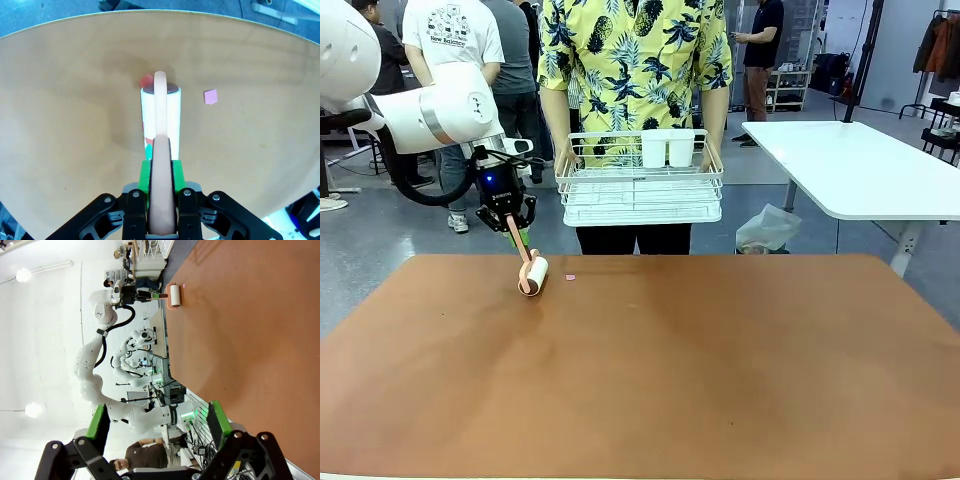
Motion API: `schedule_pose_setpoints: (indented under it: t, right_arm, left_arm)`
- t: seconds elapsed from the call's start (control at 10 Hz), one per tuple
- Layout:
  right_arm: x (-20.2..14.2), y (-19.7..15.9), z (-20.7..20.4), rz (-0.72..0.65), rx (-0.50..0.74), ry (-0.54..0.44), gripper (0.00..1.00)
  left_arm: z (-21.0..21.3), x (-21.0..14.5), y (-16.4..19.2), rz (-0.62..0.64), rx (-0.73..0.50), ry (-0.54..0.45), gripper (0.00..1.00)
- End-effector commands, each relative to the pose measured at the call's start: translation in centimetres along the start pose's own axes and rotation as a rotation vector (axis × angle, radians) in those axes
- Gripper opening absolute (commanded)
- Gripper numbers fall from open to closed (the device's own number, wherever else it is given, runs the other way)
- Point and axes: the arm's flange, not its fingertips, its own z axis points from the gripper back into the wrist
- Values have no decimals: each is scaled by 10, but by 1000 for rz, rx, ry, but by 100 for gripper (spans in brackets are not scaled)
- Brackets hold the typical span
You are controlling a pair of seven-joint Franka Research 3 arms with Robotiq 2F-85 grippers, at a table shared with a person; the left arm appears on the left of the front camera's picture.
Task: Clean the table.
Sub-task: Clean the table with the Lint Roller when the human lifts the Dish drying rack.
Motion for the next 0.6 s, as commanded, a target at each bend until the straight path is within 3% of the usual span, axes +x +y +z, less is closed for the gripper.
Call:
schedule_pose_setpoints:
  t: [0.0, 0.5]
  right_arm:
    - [-2, 3, 1, 3, 1, -3, 100]
    - [-2, 3, 1, 3, 1, -3, 100]
  left_arm:
    - [-31, 5, -4, 26, -6, 46, 21]
    - [-80, 6, -89, -74, -62, 89, 21]
